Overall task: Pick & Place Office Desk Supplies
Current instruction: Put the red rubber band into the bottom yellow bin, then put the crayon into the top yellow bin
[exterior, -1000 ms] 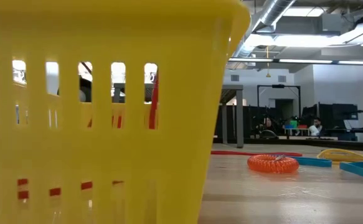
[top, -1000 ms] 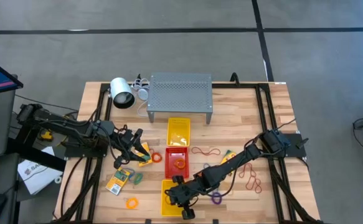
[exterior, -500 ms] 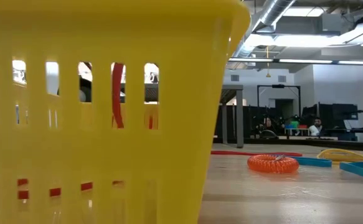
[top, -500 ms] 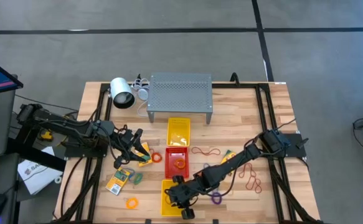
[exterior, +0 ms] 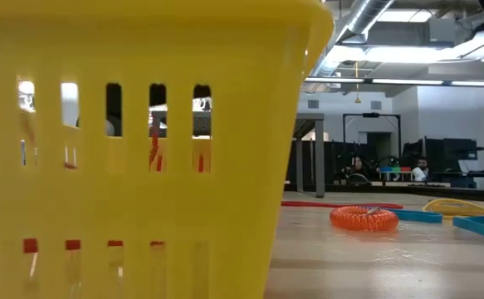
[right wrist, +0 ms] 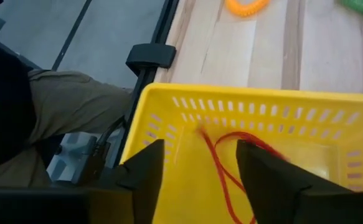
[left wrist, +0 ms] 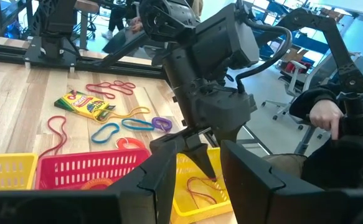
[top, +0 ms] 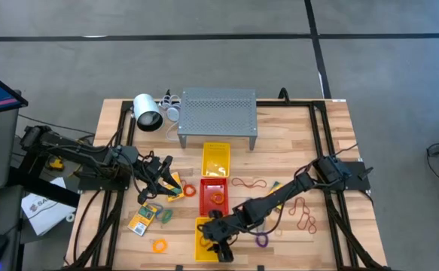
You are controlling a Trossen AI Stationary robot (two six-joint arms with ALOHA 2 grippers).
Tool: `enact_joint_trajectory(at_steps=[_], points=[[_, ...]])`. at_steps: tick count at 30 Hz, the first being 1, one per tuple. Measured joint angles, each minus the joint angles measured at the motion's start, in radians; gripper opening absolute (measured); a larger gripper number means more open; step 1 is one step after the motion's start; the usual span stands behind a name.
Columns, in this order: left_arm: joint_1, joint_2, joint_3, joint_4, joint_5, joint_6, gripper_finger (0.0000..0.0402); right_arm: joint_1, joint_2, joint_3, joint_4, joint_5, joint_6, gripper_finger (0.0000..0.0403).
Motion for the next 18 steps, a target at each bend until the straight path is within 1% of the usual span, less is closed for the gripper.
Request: enact_joint_trajectory(at_steps=[5, 11, 18], points=[[0.0, 0.0, 0.0, 0.0, 0.0, 0.0, 0.0121, -0.005, 0.0, 0.0, -0.032, 0.0, 0.006, 0.0229], [0.0, 0.0, 0.0, 0.0, 0.0, 0.0, 0.0121, -0.006, -0.002, 0.0, -0.054, -0.001, -0.01, 0.0227], [0.0, -0.004, 0.0, 0.02, 0.006, -0.001, 0.0121, -0.005, -0.032, -0.001, -0.07, 0.002, -0.091, 0.0226]])
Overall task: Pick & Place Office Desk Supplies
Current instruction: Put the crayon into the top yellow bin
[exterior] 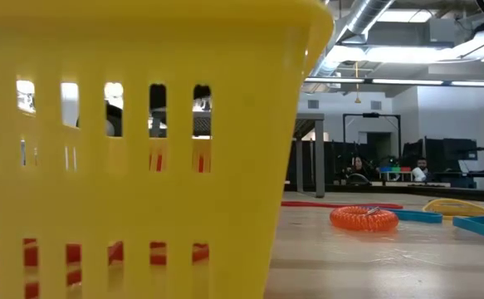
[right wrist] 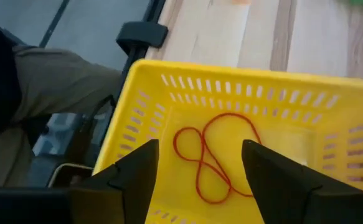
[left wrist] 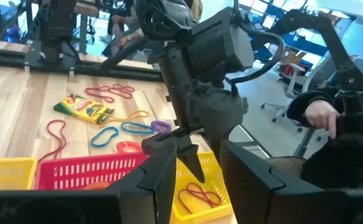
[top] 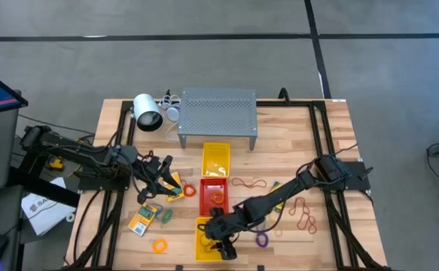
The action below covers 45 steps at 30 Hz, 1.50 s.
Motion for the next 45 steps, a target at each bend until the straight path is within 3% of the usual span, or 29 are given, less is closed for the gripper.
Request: enact_joint_trajectory(at_steps=[4, 16, 25, 34, 38, 45], points=[[0.0, -0.029, 0.0, 0.023, 0.023, 0.0, 0.0121, 0.0, -0.052, 0.001, -0.02, 0.052, -0.057, 0.0226], [0.0, -0.2, 0.0, 0.02, 0.045, 0.092, 0.0121, 0.042, -0.287, 0.001, -0.179, 0.338, -0.283, 0.0226], [0.0, -0.277, 0.0, 0.017, 0.044, 0.18, 0.0121, 0.054, -0.455, 0.0, -0.252, 0.353, -0.359, 0.0226], [0.0, -0.273, 0.0, 0.016, 0.044, 0.182, 0.0121, 0.139, -0.652, -0.013, -0.239, 0.337, -0.48, 0.0226], [0.0, -0.273, 0.0, 0.017, 0.044, 0.186, 0.0121, 0.177, -0.781, -0.136, -0.13, 0.338, -0.5, 0.0226], [0.0, -0.272, 0.0, 0.036, 0.035, 0.214, 0.0121, 0.205, -1.052, -0.552, 0.264, 0.34, -0.51, 0.0226]])
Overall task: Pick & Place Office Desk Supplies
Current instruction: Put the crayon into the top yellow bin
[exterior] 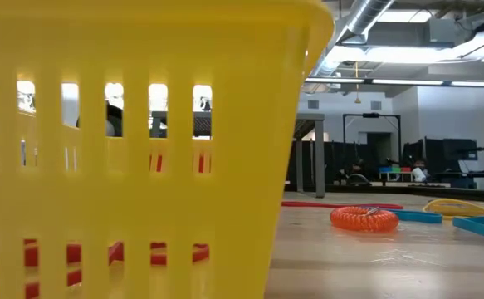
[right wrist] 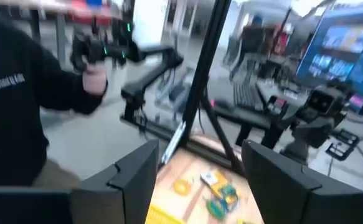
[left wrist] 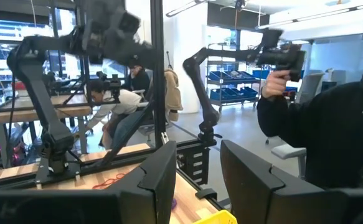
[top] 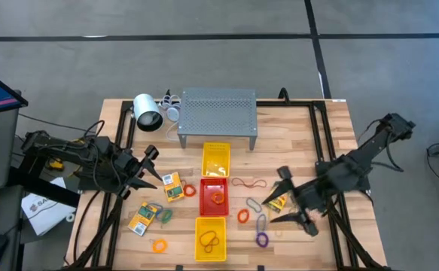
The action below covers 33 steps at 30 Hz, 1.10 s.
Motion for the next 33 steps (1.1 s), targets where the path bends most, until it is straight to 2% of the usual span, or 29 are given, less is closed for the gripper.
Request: enact_joint_trajectory(at_steps=[3, 5, 7, 10, 17, 21, 27, 33], points=[[0.0, 0.0, 0.0, 0.004, 0.0, 0.0, 0.0121, 0.0, -0.113, -0.176, 0.178, -0.022, 0.0, 0.0226], [0.0, 0.0, 0.0, 0.004, 0.0, -0.005, 0.0121, -0.004, -0.178, -0.291, 0.287, -0.083, 0.0, 0.0226], [0.0, 0.0, 0.0, 0.0, 0.0, -0.028, 0.0121, -0.014, -0.241, -0.394, 0.37, -0.139, 0.007, 0.0226], [0.0, 0.0, 0.0, -0.025, 0.0, -0.062, 0.0121, -0.021, -0.316, -0.532, 0.48, -0.161, 0.054, 0.0226], [0.0, 0.064, 0.0, -0.046, -0.014, -0.125, 0.0121, -0.023, -0.371, -0.774, 0.741, -0.179, 0.106, 0.0226], [0.0, 0.151, 0.0, -0.049, -0.067, -0.131, 0.0121, -0.033, -0.35, -0.862, 0.848, -0.186, 0.148, 0.0226], [0.001, 0.257, 0.0, -0.047, -0.108, -0.126, 0.0121, -0.115, -0.276, -0.898, 0.801, -0.19, 0.285, 0.0226], [0.001, 0.285, 0.0, -0.028, -0.138, -0.125, 0.0121, -0.252, -0.254, -0.943, 0.864, -0.32, 0.264, 0.0218]])
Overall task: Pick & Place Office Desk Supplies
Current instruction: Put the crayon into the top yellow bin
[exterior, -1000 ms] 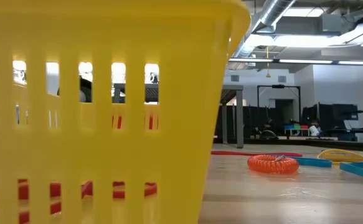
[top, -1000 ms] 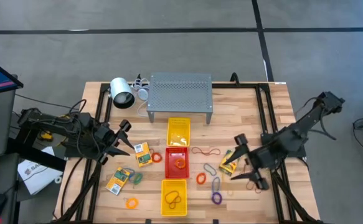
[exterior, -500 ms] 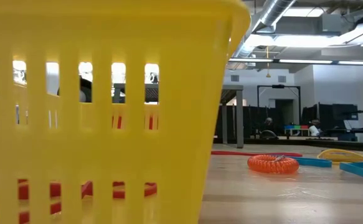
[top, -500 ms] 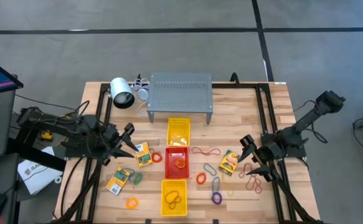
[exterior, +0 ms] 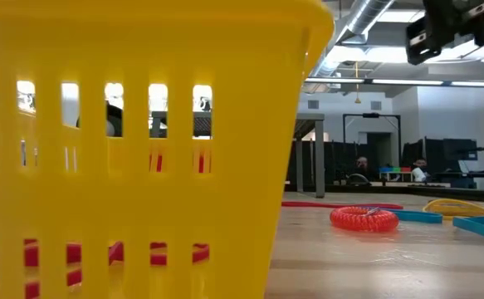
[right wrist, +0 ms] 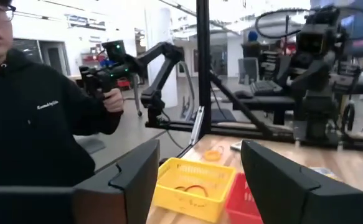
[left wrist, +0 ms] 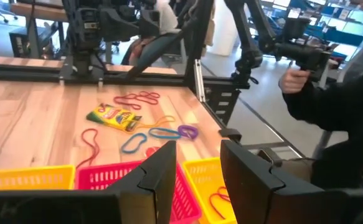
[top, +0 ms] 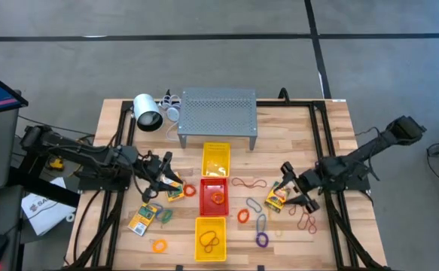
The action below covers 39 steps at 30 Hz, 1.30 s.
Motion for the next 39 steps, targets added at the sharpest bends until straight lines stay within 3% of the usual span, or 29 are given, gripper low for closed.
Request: enact_joint_trajectory(at_steps=[6, 13, 18, 24, 35, 39], points=[[0.0, -0.001, 0.0, 0.043, 0.0, -0.002, 0.0121, -0.191, 0.0, -0.023, 0.063, -0.198, -0.008, 0.0193], [0.0, -0.004, 0.0, 0.047, -0.014, -0.005, 0.0121, -0.453, -0.001, -0.039, 0.042, -0.259, 0.16, 0.0169], [0.0, -0.004, 0.0, 0.015, -0.066, -0.03, 0.0121, -0.572, 0.01, -0.039, -0.085, -0.259, 0.292, 0.0165], [0.0, 0.005, 0.0, -0.174, -0.191, -0.105, 0.0121, -0.579, 0.034, -0.039, -0.115, -0.259, 0.339, 0.0172], [-0.043, 0.106, 0.004, -0.254, -0.184, -0.247, 0.0121, -0.483, 0.035, -0.039, -0.101, -0.257, 0.343, 0.0183], [-0.081, 0.157, 0.089, -0.414, -0.176, -0.284, 0.0121, -0.466, 0.035, -0.039, -0.101, -0.256, 0.343, 0.0181]])
